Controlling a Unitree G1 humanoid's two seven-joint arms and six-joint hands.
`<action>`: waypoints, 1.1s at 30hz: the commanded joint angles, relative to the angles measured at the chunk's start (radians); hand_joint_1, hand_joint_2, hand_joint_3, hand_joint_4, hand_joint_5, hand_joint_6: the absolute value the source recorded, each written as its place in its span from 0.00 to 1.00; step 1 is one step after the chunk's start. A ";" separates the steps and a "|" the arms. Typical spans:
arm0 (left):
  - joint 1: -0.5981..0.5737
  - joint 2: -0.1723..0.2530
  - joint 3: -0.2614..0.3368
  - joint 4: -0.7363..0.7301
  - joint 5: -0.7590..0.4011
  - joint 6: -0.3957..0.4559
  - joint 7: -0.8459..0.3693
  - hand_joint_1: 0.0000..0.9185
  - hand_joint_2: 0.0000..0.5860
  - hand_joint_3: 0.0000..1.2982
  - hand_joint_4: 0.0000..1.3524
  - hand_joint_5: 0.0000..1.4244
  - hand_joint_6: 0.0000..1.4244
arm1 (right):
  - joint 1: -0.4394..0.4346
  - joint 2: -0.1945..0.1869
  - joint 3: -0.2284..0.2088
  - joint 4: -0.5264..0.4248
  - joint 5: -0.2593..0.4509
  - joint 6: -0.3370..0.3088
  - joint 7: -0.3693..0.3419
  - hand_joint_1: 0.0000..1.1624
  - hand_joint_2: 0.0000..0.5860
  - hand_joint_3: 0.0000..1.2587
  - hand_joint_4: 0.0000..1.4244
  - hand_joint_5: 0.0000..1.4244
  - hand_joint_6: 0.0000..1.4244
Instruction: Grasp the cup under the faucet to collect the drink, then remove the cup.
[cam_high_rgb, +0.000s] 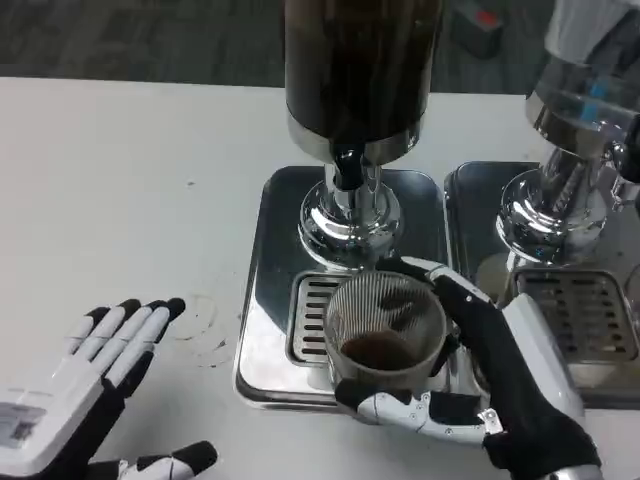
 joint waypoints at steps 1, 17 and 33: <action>0.025 0.007 0.006 -0.023 0.011 0.008 0.013 0.00 0.19 0.00 0.00 0.00 0.00 | 0.018 0.003 0.007 -0.060 0.000 -0.024 -0.004 0.86 0.38 0.26 0.36 0.43 0.62; 0.038 -0.003 -0.007 -0.029 -0.011 0.019 -0.007 0.00 0.17 0.00 0.00 0.00 0.00 | 0.058 0.018 0.015 -0.089 -0.006 -0.021 -0.009 0.86 0.38 0.26 0.36 0.43 0.62; 0.020 -0.003 -0.019 -0.021 -0.026 0.023 -0.022 0.00 0.16 0.00 0.00 0.00 0.00 | 0.064 0.027 0.010 -0.092 -0.011 -0.017 -0.013 0.85 0.38 0.26 0.37 0.43 0.63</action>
